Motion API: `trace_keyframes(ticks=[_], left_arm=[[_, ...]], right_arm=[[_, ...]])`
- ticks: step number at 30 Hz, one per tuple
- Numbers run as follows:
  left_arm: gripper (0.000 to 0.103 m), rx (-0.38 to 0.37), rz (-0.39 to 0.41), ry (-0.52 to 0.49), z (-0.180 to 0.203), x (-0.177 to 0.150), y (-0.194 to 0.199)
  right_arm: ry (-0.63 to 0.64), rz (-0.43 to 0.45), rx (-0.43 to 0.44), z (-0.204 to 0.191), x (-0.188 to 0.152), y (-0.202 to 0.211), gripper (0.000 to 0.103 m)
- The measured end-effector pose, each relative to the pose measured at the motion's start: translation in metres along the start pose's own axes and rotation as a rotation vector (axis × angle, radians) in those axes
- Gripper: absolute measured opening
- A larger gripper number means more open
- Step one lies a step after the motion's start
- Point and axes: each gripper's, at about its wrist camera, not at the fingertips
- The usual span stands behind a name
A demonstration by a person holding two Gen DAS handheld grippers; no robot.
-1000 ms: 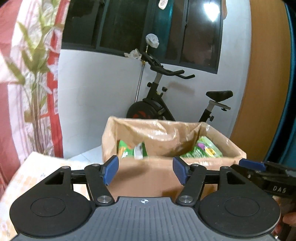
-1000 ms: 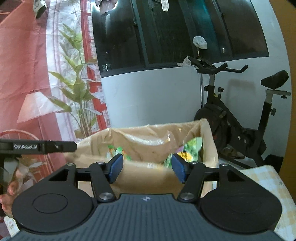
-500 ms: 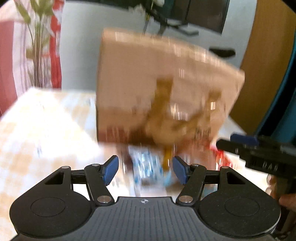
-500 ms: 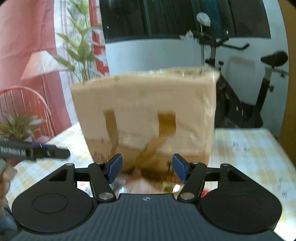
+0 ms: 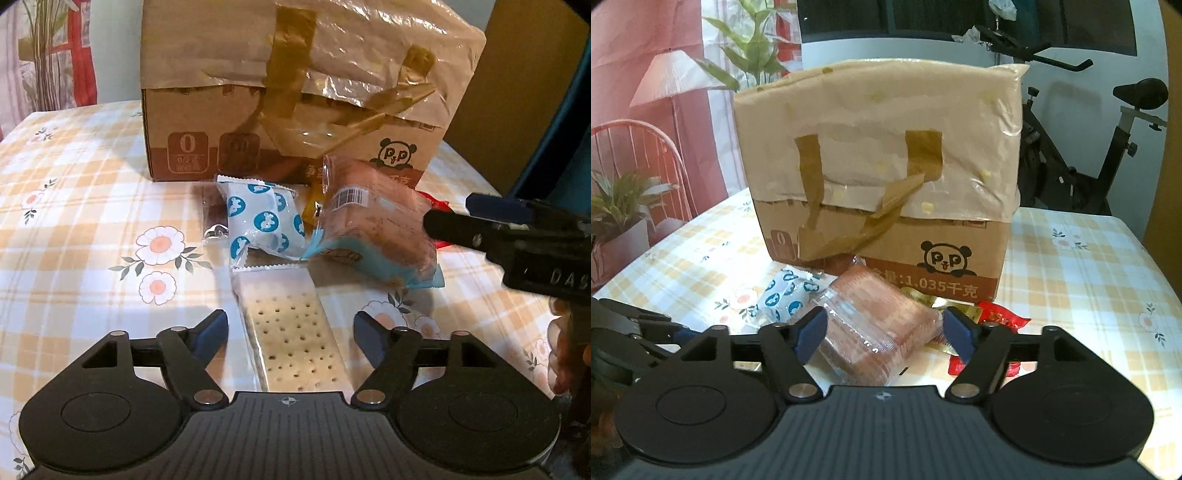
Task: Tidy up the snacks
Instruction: 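Grasp the cracker pack with the left tool while the right grasps the pink bread bag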
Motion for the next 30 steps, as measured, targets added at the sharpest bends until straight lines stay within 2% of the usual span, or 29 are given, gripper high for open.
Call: trace_keyframes(ticks=[1, 2, 7, 15, 16, 17, 18, 24, 25, 28, 30], left_arm=[[0.055, 0.004, 0.008, 0.004, -0.002, 0.000, 0.001], [0.052, -0.003, 0.014, 0.013, -0.005, -0.001, 0.003], [0.050, 0.015, 0.032, 0.072, -0.019, 0.000, 0.007], [0.047, 0.008, 0.106, 0.114, -0.031, 0.004, 0.023], [0.043, 0.010, 0.111, 0.118, -0.032, 0.004, 0.025], [0.031, 0.013, 0.117, 0.121, -0.033, 0.005, 0.025], [0.028, 0.013, 0.121, 0.124, -0.034, 0.005, 0.027], [0.028, 0.009, 0.093, 0.136, -0.038, 0.005, 0.024], [0.032, -0.005, 0.083, 0.145, -0.039, 0.005, 0.023], [0.060, -0.018, 0.070, 0.140, -0.035, 0.005, 0.019], [0.062, -0.015, 0.065, 0.118, -0.030, 0.004, 0.017]], right_arm=[[0.007, -0.006, 0.001, -0.001, 0.000, -0.002, 0.079], [0.013, -0.015, 0.003, -0.003, -0.001, -0.004, 0.082], [0.061, -0.064, 0.001, -0.011, 0.000, -0.019, 0.091], [0.342, -0.132, 0.041, -0.022, 0.008, -0.050, 0.095], [0.367, -0.144, 0.054, -0.022, 0.009, -0.054, 0.095], [0.385, -0.158, 0.069, -0.020, 0.011, -0.059, 0.095], [0.392, -0.174, 0.086, -0.018, 0.011, -0.065, 0.095], [0.306, -0.222, 0.127, -0.006, 0.008, -0.087, 0.095], [0.291, -0.213, 0.121, -0.004, 0.006, -0.086, 0.095], [0.234, -0.165, 0.105, -0.003, -0.001, -0.077, 0.087], [0.182, -0.142, 0.076, -0.003, -0.004, -0.070, 0.084]])
Point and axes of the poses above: each gripper's, at about its wrist camera, not at the fingertips, and y roughly against the way its jaws point, z to its right, x to its top, and after that the axes turned 10 degrees about x, right-handed
